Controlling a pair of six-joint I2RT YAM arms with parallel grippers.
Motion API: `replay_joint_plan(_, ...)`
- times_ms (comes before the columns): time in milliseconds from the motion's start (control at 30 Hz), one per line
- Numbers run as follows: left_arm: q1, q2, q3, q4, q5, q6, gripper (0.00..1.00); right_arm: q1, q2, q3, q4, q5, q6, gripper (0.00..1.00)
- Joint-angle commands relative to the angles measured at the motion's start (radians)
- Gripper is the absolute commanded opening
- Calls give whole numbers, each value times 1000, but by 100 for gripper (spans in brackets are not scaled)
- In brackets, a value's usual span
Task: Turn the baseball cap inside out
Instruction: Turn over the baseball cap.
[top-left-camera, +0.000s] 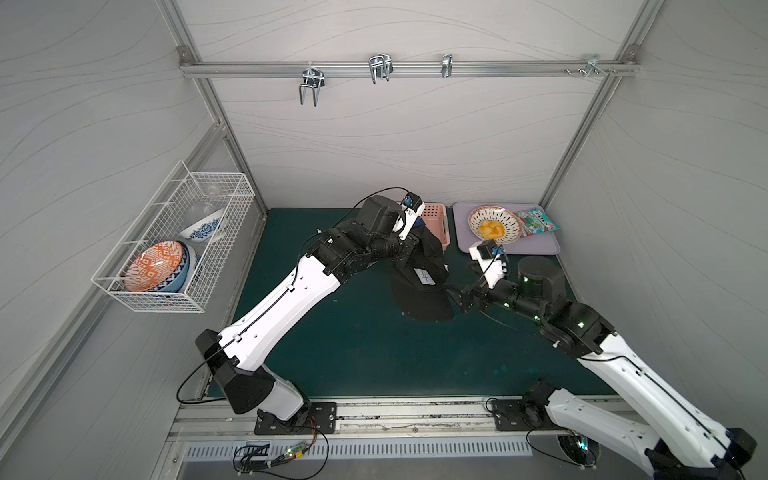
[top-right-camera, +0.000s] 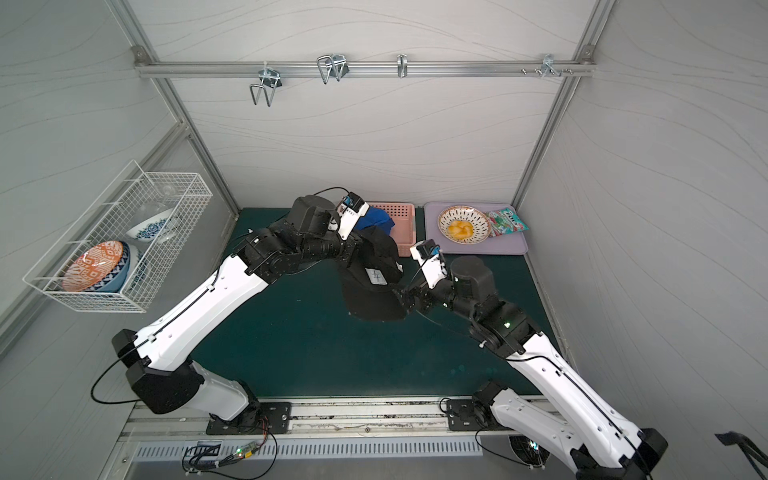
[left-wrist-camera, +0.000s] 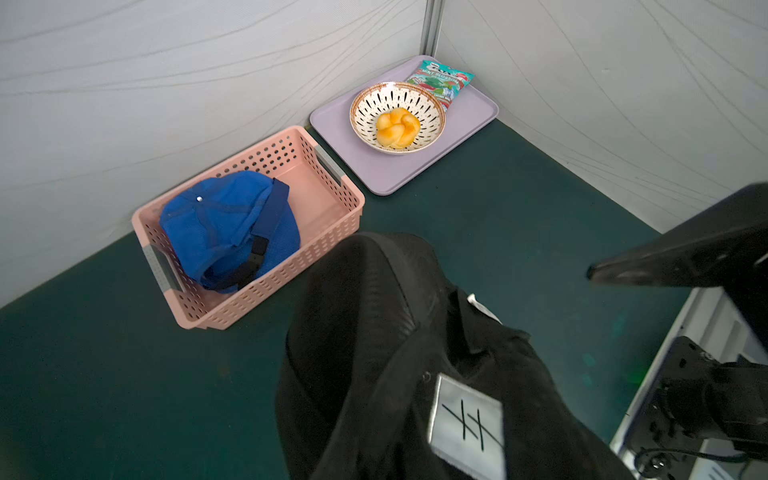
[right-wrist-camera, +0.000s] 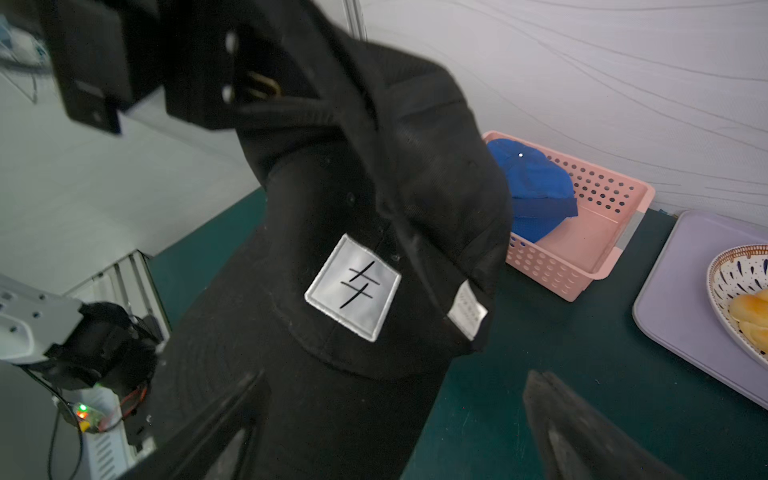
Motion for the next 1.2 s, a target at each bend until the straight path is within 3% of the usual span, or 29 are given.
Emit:
replay_joint_plan(0,4,14,59,-35,91,-74,0,87,10,-47,199,209,-101,99)
replay_joint_plan(200,10,28,114,-109,231,-85,0,112,85,-58,306,315,-201,99)
replay_joint_plan(500,37,44,144,-125,395,-148,0,112,163,-44,389,231,-265,99)
replay_joint_plan(600,49,49,145,-122,494,-163,0,110,183,-42,416,287,-291,99)
replay_joint_plan(767,90,57,145,-126,653,-188,0,31,197,-28,424,215,-296,97)
replay_joint_plan(867,115,68,145,-123,751,-203,0,-21,198,-14,419,72,-304,81)
replay_joint_plan(967,126,81,147,-123,804,-202,0,-42,217,39,357,-79,-339,56)
replay_joint_plan(1100,139,84,144,-131,739,-178,0,-55,243,120,222,-243,-329,25)
replay_joint_plan(1167,148,72,129,-118,661,-170,0,-64,238,130,189,-288,-299,0)
